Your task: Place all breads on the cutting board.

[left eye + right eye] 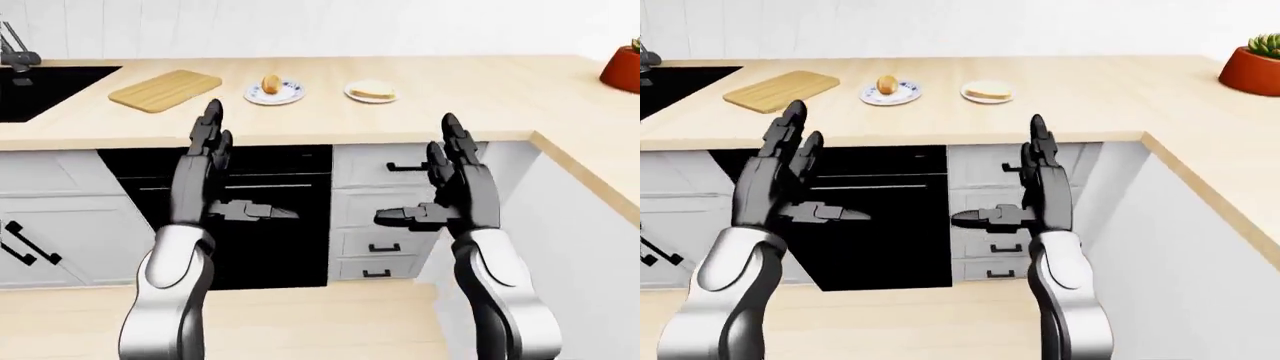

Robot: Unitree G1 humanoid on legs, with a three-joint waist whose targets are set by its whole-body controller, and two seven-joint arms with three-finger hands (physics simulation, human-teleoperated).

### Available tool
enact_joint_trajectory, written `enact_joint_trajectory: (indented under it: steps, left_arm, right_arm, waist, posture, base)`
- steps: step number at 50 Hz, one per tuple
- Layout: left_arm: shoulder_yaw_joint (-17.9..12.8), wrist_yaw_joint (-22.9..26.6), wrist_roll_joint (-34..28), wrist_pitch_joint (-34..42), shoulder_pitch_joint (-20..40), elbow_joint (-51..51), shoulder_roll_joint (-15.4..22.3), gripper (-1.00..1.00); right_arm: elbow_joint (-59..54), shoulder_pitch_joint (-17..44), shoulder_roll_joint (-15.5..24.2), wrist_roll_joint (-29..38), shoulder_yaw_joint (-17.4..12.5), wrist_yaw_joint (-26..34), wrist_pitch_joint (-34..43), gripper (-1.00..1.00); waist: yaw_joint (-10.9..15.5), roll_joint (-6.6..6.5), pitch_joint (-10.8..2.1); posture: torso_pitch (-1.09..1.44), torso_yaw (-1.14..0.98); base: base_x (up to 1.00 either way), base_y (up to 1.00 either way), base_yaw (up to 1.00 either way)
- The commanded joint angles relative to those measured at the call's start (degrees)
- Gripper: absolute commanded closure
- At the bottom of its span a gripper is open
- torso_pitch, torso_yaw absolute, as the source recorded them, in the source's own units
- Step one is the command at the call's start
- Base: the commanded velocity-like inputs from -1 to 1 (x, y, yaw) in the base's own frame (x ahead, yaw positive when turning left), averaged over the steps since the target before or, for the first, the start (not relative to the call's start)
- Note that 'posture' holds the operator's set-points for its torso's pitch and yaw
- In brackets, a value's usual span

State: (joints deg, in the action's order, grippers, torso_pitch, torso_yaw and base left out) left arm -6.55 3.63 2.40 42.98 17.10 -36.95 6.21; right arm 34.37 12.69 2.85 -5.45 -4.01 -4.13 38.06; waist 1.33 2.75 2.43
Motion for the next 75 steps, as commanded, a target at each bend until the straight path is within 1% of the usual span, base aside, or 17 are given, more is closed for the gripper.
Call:
enact_joint_trajectory:
  steps: [1,9,13,16,24,27,40,42,43,49,54,56,59,65,68,69,75]
  left_arm:
    - [-0.5,0.1,0.1,-0.9,1.1,-1.0,0.7,-1.00]
    - [-1.8,0.0,1.0,-0.4,1.8,-1.1,1.3,-1.00]
    - [-1.9,-0.3,1.5,-0.2,1.7,-1.5,1.6,-1.00]
    - [-2.7,-0.4,2.2,0.4,2.3,-1.7,2.1,-1.00]
    - [-2.6,-0.9,2.7,1.3,2.9,-2.4,2.5,-1.00]
    - [-2.8,-1.0,2.9,2.4,3.1,-3.4,2.7,-1.00]
    - [-2.8,-0.8,3.1,2.1,2.5,-3.8,2.8,-1.00]
    - [-3.0,-0.7,3.1,2.0,2.5,-3.8,2.8,-1.00]
    - [-3.0,-0.7,3.2,2.1,2.5,-3.8,2.8,-1.00]
    - [-3.0,-0.8,3.3,2.7,2.8,-4.2,3.0,-1.00]
    - [-2.8,-0.7,3.1,2.8,3.0,-4.1,3.0,-1.00]
    - [-2.6,-0.8,2.9,3.0,3.3,-4.1,2.9,-1.00]
    - [-2.5,-0.7,2.8,3.0,3.3,-4.2,2.9,-1.00]
    - [-2.2,-0.6,2.4,2.0,2.9,-3.4,2.6,-1.00]
    - [-2.1,-0.6,2.2,2.0,3.0,-3.5,2.6,-1.00]
    - [-2.0,-0.5,2.2,1.7,3.0,-3.1,2.5,-1.00]
    - [-2.0,-0.4,2.1,1.1,2.5,-2.9,2.2,-1.00]
  right_arm:
    - [1.9,1.2,-0.1,0.0,0.1,-0.3,-0.8,-1.00]
    - [2.1,1.1,-0.4,-0.8,0.2,0.1,-1.9,-1.00]
    - [2.1,1.5,-0.6,-2.2,0.1,-0.2,-2.2,-1.00]
    - [3.6,2.3,-0.8,-5.0,-0.5,-0.5,-0.5,-1.00]
    - [3.8,3.3,0.3,-7.1,-1.0,-2.2,0.4,-1.00]
    - [4.0,3.6,0.4,-7.7,-1.1,-2.4,0.7,-1.00]
    - [4.8,2.3,0.8,-8.4,0.0,-1.2,-0.2,-1.00]
    - [5.2,2.3,0.6,-8.1,0.2,-1.0,0.1,-1.00]
    - [4.8,2.3,0.6,-7.8,0.0,-0.9,-0.4,-1.00]
    - [5.0,2.5,0.4,-8.0,-0.8,-0.9,-0.2,-1.00]
    - [4.8,3.2,0.7,-8.7,-2.0,-2.2,-0.1,-1.00]
    - [4.7,3.4,1.0,-9.2,-2.4,-2.7,0.1,-1.00]
    - [5.0,3.1,1.3,-9.5,-2.4,-3.0,0.0,-1.00]
    - [4.6,2.3,1.4,-9.3,-2.4,-2.7,-1.2,-1.00]
    - [4.6,2.1,1.4,-9.4,-2.5,-2.7,-1.4,-1.00]
    - [4.6,2.0,1.4,-9.4,-2.5,-2.7,-1.5,-1.00]
    - [4.0,1.6,1.3,-9.7,-2.6,-2.6,-2.4,-1.00]
  waist:
    - [0.5,0.84,-0.02]
    - [-1.0,-1.28,-0.79]
    - [-1.2,-5.85,-2.62]
    - [-0.9,-6.10,-0.80]
    - [-0.5,-2.59,-0.50]
    - [-0.4,1.73,-1.90]
    - [-2.2,-4.82,-0.43]
    - [-2.2,-7.43,-2.47]
    - [-1.6,-5.15,-1.94]
    - [0.7,-3.91,-2.36]
    - [0.6,1.25,-1.30]
    - [-0.4,-0.71,-2.51]
    - [-1.2,-1.03,-0.42]
    - [-1.7,-4.65,0.43]
    - [-1.7,-9.48,-1.10]
    - [-1.0,-6.94,0.33]
    - [-0.5,-4.83,-1.07]
  posture:
    - [0.00,0.00]
    - [0.00,0.00]
    - [0.00,0.00]
    - [0.00,0.00]
    - [0.00,0.00]
    - [0.00,0.00]
    - [0.00,0.00]
    - [0.00,0.00]
    - [0.00,0.00]
    - [0.00,0.00]
    - [0.00,0.00]
    - [0.00,0.00]
    - [0.00,0.00]
    - [0.00,0.00]
    - [0.00,0.00]
    - [0.00,0.00]
    - [0.00,0.00]
  base:
    - [0.56,-0.01,0.00]
    - [0.47,0.00,0.00]
    - [0.11,0.00,0.00]
    - [0.01,0.00,0.00]
    - [0.11,0.00,0.00]
    - [0.25,0.00,0.00]
    - [0.25,0.00,0.00]
    - [0.00,0.04,0.00]
    - [0.00,0.32,0.00]
    - [0.00,0.00,0.95]
    - [0.00,0.06,0.11]
    - [0.04,0.00,0.00]
    - [0.31,0.00,0.00]
    - [0.38,0.00,0.00]
    - [0.38,0.00,0.00]
    - [0.38,0.00,0.00]
    - [0.39,0.00,0.00]
